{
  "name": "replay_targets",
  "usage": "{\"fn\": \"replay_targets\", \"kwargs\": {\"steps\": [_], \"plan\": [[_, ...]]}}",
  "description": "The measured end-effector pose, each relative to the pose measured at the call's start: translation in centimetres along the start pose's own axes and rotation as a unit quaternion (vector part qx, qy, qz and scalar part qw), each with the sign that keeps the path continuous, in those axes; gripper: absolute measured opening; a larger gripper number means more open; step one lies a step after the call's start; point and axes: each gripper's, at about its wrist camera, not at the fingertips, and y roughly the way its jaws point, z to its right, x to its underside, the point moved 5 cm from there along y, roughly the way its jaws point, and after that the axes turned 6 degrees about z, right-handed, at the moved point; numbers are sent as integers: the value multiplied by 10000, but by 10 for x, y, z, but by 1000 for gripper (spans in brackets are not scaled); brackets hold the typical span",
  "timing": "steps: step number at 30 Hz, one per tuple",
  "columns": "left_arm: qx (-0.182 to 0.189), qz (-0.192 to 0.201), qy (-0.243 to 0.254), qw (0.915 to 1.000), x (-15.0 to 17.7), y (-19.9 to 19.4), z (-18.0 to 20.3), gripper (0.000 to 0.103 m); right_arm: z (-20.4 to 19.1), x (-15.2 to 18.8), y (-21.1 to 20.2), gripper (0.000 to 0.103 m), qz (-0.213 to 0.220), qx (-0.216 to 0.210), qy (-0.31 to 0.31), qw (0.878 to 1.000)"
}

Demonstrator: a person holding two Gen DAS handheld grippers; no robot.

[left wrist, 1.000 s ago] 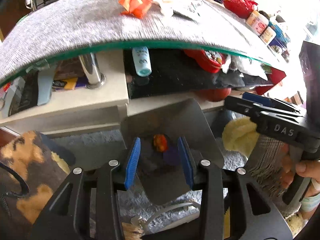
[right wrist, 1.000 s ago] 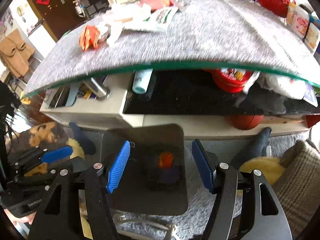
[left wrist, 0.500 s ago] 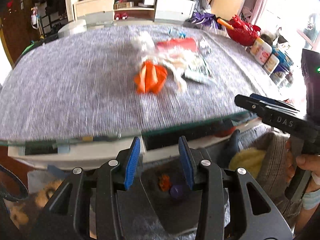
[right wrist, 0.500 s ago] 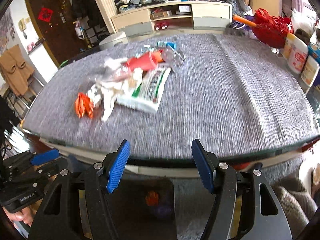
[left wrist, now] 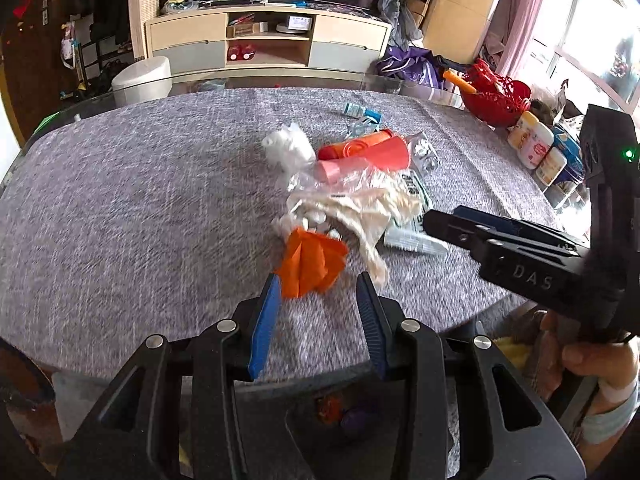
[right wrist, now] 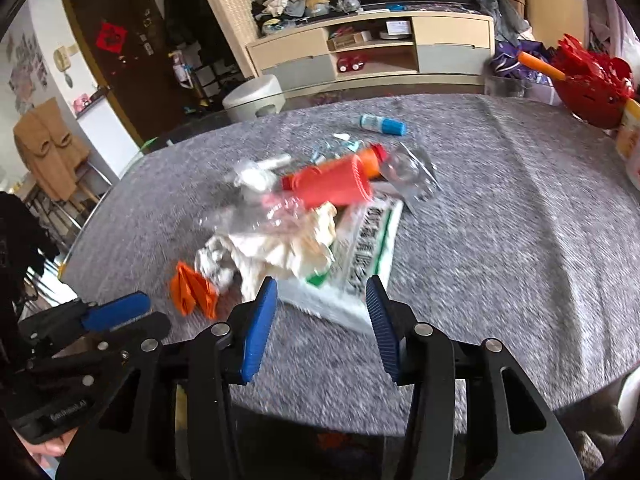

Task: Collect trash
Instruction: 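Grasp the orange plastic piece with the left tool while the right tool grasps the white tissue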

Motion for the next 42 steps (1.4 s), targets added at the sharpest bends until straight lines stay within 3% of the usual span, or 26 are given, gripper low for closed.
{"fn": "replay_targets", "kwargs": {"steps": [6, 10, 11, 14, 16, 18, 32, 42], "plan": [[51, -137, 13, 9999, -3, 22, 2, 36, 2, -3, 20, 45, -99, -79, 62, 9999], [92, -221, -51, 9997, -1, 34, -2, 35, -2, -2, 31, 20, -229, -212, 38, 9995], [122, -231, -64, 9996, -1, 36, -3, 31, -4, -1, 33, 14, -243, -239, 30, 9994], [166, -182, -82, 9997, -2, 36, -5, 29, -8, -2, 30, 7, -163, -272, -34, 9995], [161, -128, -65, 9998, -3, 33, -5, 21, -9, -5, 25, 6, -85, -238, -95, 9996], [190, -69, -52, 9998, -5, 27, -4, 0, -9, -8, 17, 5, 13, -202, -128, 9997], [94, 478, 214, 9986, -21, -33, 18, 0, -28, -42, -65, 5, 905, -138, -404, 9950], [83, 924, 412, 9948, -16, -101, 45, 0, -40, -34, -131, 5, 1323, -167, -575, 9894]]}}
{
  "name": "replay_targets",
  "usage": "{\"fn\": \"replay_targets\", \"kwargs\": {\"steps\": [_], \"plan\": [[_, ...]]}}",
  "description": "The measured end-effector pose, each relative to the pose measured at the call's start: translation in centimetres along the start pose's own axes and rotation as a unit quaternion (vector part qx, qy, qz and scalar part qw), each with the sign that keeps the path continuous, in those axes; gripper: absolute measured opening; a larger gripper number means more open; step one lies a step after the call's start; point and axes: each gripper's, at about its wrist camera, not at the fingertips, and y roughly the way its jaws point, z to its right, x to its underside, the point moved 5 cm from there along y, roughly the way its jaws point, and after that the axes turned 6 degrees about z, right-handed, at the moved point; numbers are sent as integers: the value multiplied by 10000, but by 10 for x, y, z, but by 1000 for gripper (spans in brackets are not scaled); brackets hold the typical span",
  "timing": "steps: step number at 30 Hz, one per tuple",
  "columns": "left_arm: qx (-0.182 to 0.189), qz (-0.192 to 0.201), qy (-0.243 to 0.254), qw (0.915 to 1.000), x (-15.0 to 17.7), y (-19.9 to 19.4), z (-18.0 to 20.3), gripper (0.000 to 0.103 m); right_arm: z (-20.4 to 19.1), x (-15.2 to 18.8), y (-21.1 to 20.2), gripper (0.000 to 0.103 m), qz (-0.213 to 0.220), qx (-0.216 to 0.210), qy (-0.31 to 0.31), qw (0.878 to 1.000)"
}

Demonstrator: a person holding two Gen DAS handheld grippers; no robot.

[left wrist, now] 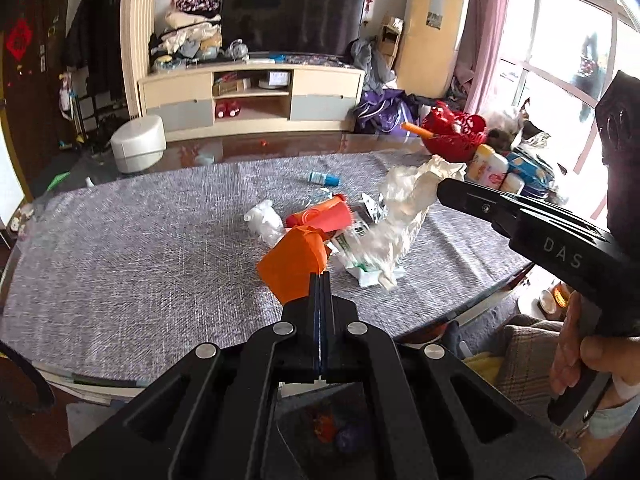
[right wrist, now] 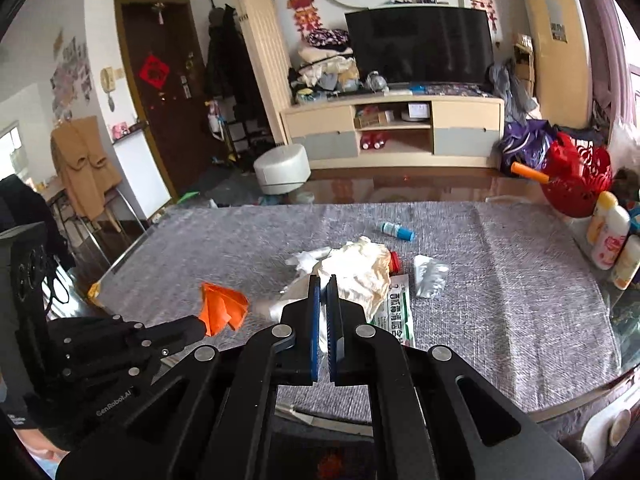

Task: Collect trash
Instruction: 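Grasp the orange plastic piece with the left tool while the right tool grasps the white tissue, then carry the orange plastic and white tissue down to the grey bin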

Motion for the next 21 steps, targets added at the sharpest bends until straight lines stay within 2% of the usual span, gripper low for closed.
{"fn": "replay_targets", "kwargs": {"steps": [5, 10, 21], "plan": [[30, 81, 74, 9999, 9, -29, 13, 0, -4, 7, -30, 5, 41, -11, -84, 10000], [133, 7, 46, 9999, 29, -44, 23, 0, -10, 29, -48, 5, -151, -82, -191, 9997], [262, -786, -100, 9965, 108, -27, 29, 0, -7, 117, -42, 5, -1222, -88, -109, 9924]]}}
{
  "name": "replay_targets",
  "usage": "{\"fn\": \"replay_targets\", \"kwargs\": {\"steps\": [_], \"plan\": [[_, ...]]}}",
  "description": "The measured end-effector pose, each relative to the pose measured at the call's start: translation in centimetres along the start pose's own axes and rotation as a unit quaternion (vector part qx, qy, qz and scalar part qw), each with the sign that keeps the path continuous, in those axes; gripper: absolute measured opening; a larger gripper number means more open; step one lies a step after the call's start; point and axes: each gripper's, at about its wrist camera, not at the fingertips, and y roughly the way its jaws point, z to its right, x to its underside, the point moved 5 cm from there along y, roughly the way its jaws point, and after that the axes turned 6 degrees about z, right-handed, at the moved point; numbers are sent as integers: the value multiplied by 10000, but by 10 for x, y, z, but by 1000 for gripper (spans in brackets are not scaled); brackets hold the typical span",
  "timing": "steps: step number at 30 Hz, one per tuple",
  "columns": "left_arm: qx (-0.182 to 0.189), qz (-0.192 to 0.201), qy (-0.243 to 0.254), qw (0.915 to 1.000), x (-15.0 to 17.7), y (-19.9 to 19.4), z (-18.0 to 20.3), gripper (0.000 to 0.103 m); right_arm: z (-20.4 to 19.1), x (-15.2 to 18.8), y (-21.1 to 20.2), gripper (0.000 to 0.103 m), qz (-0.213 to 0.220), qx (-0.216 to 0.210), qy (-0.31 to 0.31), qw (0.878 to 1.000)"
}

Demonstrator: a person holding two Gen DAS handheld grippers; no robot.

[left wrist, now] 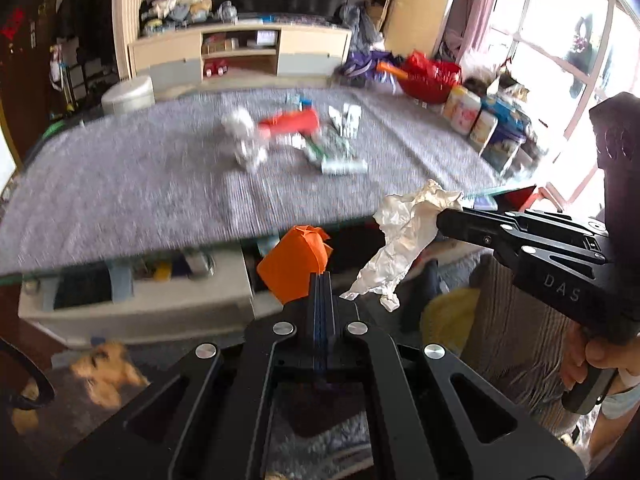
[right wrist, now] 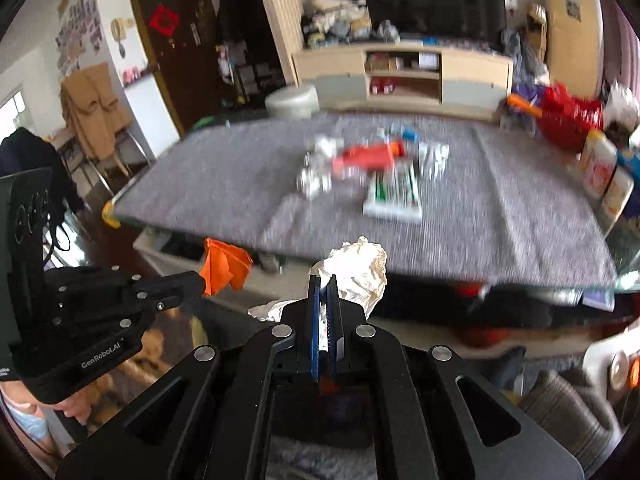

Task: Collect trash
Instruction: 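Carry the orange plastic and white tissue down to the grey bin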

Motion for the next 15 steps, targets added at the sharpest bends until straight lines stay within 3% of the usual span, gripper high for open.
{"fn": "replay_targets", "kwargs": {"steps": [8, 15], "plan": [[76, -621, -139, 9979, 50, 35, -1, 0, 4, 57, 40, 5, -739, -58, 312, 9968], [181, -1184, -307, 9923, 87, 65, -1, 0, 4, 86, 62, 5, -1205, -110, 500, 9914]]}}
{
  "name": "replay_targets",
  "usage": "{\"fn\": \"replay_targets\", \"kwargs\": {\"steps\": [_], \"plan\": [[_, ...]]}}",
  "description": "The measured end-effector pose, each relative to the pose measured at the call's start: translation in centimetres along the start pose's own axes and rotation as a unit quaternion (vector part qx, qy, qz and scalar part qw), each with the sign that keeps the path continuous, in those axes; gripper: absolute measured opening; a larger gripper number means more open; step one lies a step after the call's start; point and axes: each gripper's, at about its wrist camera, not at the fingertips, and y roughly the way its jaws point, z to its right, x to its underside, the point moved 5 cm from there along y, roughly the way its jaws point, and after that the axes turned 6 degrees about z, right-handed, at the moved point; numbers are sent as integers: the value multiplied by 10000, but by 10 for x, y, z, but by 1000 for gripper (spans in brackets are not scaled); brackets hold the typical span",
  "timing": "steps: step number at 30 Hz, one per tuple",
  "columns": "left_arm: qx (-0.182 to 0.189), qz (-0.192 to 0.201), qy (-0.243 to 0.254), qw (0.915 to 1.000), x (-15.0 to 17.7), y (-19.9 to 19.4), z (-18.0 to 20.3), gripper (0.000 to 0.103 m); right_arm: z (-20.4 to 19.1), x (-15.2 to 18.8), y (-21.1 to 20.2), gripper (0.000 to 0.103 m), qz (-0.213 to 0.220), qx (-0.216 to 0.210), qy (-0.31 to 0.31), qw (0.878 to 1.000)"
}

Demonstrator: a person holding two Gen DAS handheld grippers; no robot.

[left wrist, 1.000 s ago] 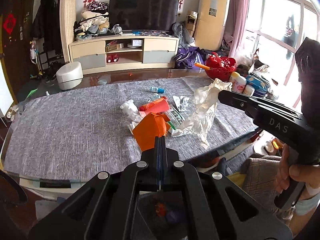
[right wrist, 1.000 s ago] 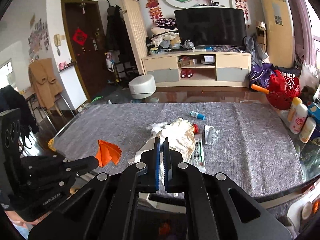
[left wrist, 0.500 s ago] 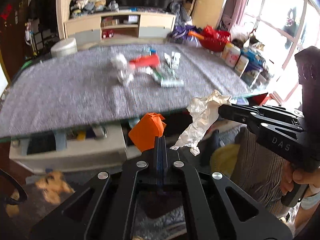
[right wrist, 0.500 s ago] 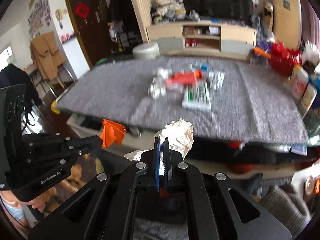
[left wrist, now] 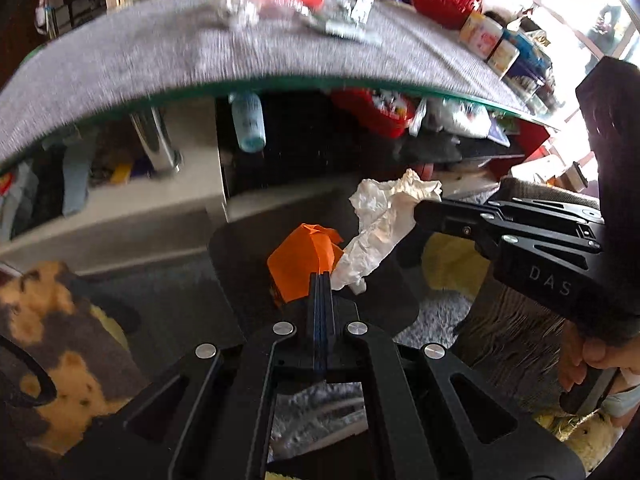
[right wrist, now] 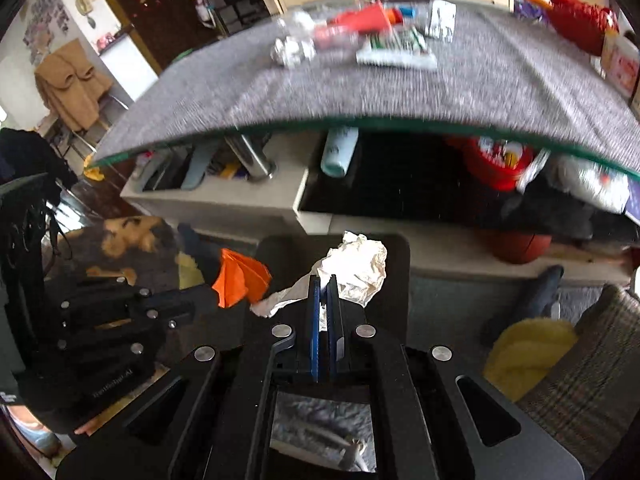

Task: Collect trash
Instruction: 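Carry the orange plastic and white tissue down to the grey bin, then open both tools over the bin to drop the items, then grasp the crumpled clear plastic with the left tool while the right tool grasps the white-green medicine packet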

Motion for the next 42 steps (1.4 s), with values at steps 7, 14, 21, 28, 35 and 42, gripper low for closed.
{"fn": "replay_targets", "kwargs": {"steps": [7, 14, 21, 28, 35, 42], "plan": [[32, -150, -134, 9998, 5, 9, -8, 23, 9, 2, 12, 9, -191, -23, 265, 9995], [-92, -134, -200, 9997, 0, 9, -17, 41, 24, -7, 8, 62, -52, 138, 434, 9990], [-401, 31, -75, 9992, -18, -4, -25, 75, 40, -27, -3, 85, 167, 399, 486, 9979], [-535, 310, -24, 9981, -53, -21, -35, 84, 55, -66, -19, 88, 536, 593, 485, 9956], [-628, 447, 122, 9969, -91, -14, -43, 83, 63, -112, -14, 88, 798, 676, 433, 9936], [-736, 682, 156, 9948, -142, -1, -58, 77, 67, -156, 15, 88, 886, 634, 443, 9931]]}}
